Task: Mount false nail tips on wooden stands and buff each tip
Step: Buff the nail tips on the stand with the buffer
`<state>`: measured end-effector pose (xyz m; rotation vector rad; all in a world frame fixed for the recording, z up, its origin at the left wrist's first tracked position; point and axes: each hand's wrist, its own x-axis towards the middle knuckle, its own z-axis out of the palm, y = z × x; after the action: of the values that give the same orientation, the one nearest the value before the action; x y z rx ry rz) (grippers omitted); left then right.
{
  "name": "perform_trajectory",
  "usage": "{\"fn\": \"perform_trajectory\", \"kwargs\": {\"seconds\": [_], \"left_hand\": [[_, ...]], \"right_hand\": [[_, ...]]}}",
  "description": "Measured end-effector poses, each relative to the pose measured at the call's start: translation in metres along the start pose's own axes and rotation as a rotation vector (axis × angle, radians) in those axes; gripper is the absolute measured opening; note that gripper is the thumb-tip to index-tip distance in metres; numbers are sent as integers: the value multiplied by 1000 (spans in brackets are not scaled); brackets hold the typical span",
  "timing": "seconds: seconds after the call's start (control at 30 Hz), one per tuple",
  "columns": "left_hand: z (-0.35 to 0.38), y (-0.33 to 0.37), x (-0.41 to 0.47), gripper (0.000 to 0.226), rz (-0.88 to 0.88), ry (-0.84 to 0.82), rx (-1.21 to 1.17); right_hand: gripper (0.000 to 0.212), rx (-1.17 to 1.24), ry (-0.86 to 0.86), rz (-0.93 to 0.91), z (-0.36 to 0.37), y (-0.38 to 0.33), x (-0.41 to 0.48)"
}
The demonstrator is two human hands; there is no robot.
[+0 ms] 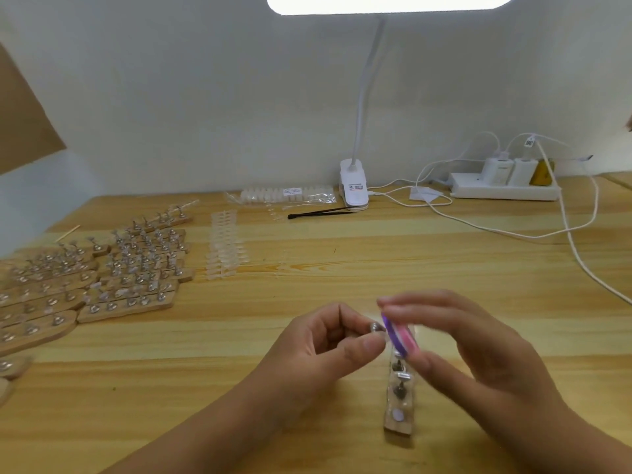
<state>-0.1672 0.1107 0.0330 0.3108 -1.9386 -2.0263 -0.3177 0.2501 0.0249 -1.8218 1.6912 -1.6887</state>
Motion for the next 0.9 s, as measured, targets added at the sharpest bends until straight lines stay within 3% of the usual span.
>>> {"fn": "perform_trajectory", "kwargs": {"seconds": [0.07, 0.17, 0.33, 0.4, 0.57, 0.63, 0.77, 0.9], "left_hand": [[0, 0, 0, 11, 7, 20, 6], [0, 1, 0, 13, 23, 19, 41], [0, -5, 0, 20, 87, 128, 118], [0, -8, 0, 25, 175, 188, 250], [-3, -11, -1, 24, 467, 287, 570], [-7, -9, 0, 24, 598, 303, 697], [-16, -6, 2, 26, 852, 300, 984], [-22, -2, 2, 25, 987, 294, 1202]], "right_hand": [[28, 34, 17, 84, -1, 1, 0], [28, 0, -20, -3, 0, -1, 1], [28, 51, 49, 85, 1, -1, 4], [27, 0, 17, 10, 1, -1, 2], [25, 90, 30, 149, 1, -1, 4], [24, 86, -11, 94, 3, -4, 3], [23, 104, -44, 206, 3, -3, 3], [22, 98, -68, 124, 6, -8, 2]]}}
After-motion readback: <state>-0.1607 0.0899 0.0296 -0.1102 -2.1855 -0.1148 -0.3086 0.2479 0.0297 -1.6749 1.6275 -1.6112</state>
